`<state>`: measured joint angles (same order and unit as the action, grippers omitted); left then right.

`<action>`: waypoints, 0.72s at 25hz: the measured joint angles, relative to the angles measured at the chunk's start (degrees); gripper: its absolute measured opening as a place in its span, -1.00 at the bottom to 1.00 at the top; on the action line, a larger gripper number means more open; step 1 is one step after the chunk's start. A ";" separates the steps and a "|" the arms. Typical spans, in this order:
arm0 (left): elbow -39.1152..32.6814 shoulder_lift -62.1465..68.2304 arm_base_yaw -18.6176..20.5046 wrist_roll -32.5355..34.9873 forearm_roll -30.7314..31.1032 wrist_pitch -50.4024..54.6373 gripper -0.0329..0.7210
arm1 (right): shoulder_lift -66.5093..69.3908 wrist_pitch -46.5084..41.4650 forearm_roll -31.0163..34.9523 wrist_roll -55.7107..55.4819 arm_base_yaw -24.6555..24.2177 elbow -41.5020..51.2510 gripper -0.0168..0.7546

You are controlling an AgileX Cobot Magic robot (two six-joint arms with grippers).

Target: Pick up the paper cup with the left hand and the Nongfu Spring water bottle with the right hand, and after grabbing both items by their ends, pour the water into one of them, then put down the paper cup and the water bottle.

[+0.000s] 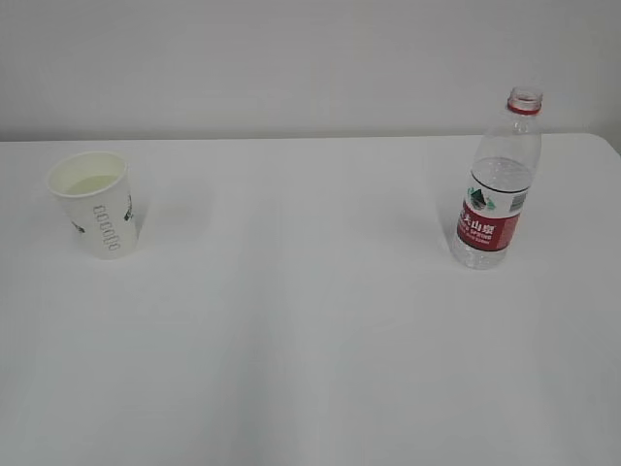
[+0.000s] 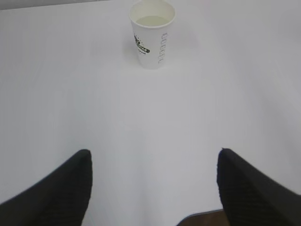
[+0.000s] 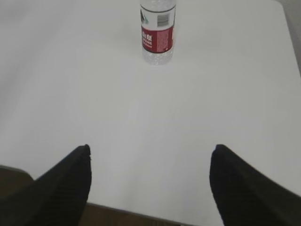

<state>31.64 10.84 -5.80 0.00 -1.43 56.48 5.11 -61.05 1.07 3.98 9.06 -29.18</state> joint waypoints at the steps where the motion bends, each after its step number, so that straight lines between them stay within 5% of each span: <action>1: 0.00 0.00 0.00 0.00 0.00 0.00 0.66 | 0.00 -0.93 0.06 0.00 0.00 0.00 0.58; 18: -0.77 -2.33 -0.73 2.30 -1.52 5.80 0.65 | -6.03 -5.03 -1.07 0.00 0.00 0.50 0.58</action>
<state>30.87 8.51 -6.53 2.30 -2.95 62.28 -0.92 -66.07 0.00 3.98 9.06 -28.68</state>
